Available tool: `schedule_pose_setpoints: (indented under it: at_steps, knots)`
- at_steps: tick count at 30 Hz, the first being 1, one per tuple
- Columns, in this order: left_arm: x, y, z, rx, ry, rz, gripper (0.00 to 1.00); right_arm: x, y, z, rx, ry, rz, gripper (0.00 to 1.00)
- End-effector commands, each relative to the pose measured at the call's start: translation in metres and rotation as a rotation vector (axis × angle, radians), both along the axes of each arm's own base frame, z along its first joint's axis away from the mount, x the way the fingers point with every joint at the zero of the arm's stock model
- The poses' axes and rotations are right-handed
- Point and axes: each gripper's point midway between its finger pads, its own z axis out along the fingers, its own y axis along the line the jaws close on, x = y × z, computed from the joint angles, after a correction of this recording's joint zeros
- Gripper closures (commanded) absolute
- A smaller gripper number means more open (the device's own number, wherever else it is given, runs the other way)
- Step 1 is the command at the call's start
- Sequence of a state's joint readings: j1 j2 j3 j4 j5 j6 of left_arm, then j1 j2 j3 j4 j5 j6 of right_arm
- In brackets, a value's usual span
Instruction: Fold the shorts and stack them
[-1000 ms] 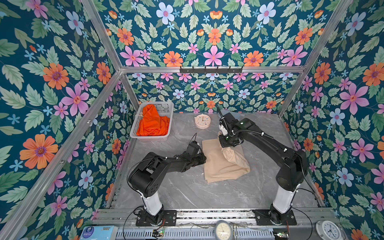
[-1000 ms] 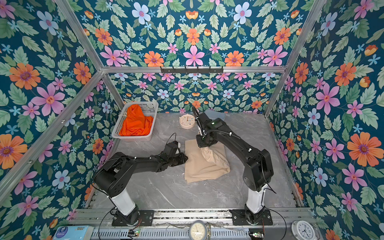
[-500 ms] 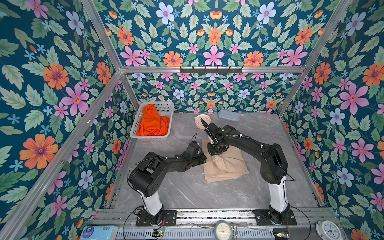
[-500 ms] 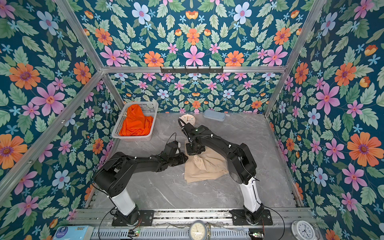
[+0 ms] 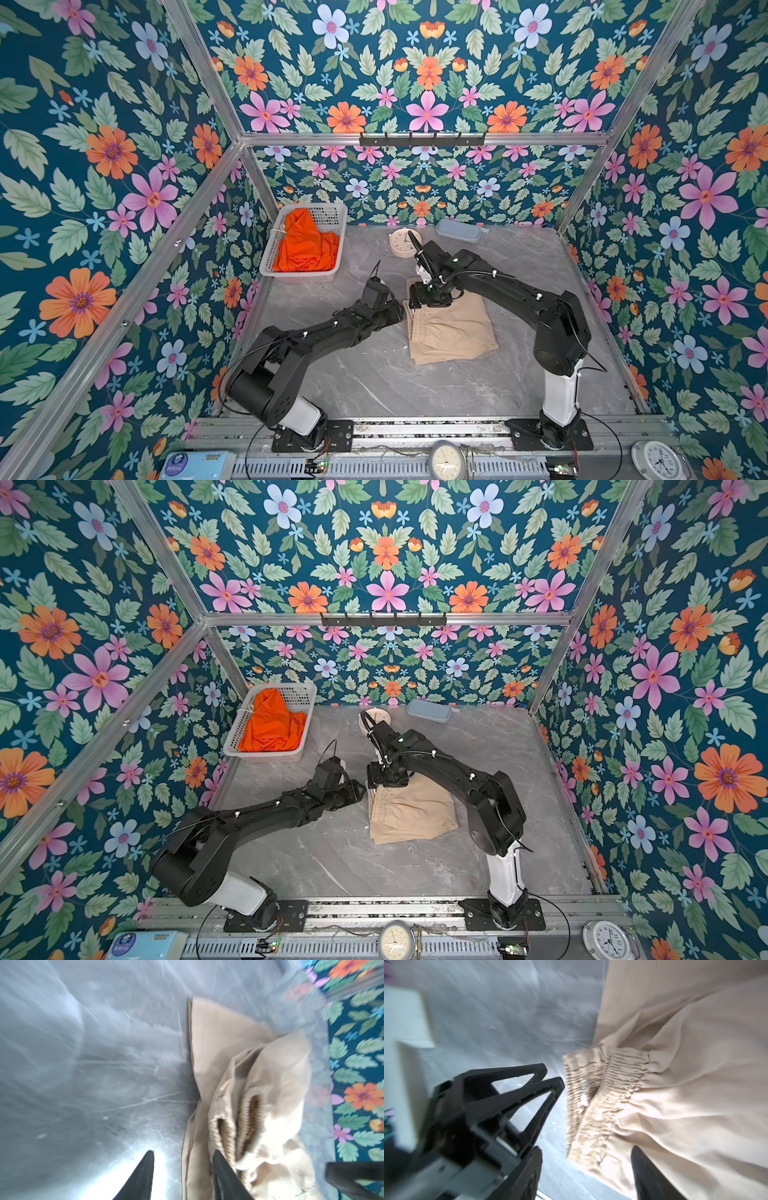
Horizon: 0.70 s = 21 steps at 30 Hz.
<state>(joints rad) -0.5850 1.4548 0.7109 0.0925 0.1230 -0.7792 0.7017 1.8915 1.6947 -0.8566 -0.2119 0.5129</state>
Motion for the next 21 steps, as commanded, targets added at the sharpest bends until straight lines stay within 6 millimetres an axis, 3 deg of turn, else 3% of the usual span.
schedule_pose_setpoints:
  at_steps: [1,5,8,11,15,21]
  knots:
    - [0.000,0.010,0.022,0.009,-0.053,0.031,0.54,0.004,-0.018,0.020,0.072,-0.017,-0.050,0.32]
    - [0.006,-0.013,0.056,-0.101,-0.138,-0.043,0.59,0.012,-0.049,0.016,0.147,-0.040,-0.121,0.34]
    - [0.010,-0.041,0.062,-0.138,-0.148,-0.139,0.61,0.013,-0.066,0.002,0.149,-0.001,-0.160,0.35]
    - [0.013,-0.066,0.057,-0.145,-0.140,-0.213,0.63,0.014,-0.079,-0.017,0.144,0.036,-0.197,0.35]
    - [0.017,-0.080,0.030,-0.127,-0.088,-0.249,0.67,0.014,-0.095,-0.032,0.199,0.079,-0.246,0.35]
    - [0.009,-0.058,-0.035,0.022,0.029,-0.207,0.69,0.018,-0.139,-0.028,0.332,0.072,-0.328,0.34]
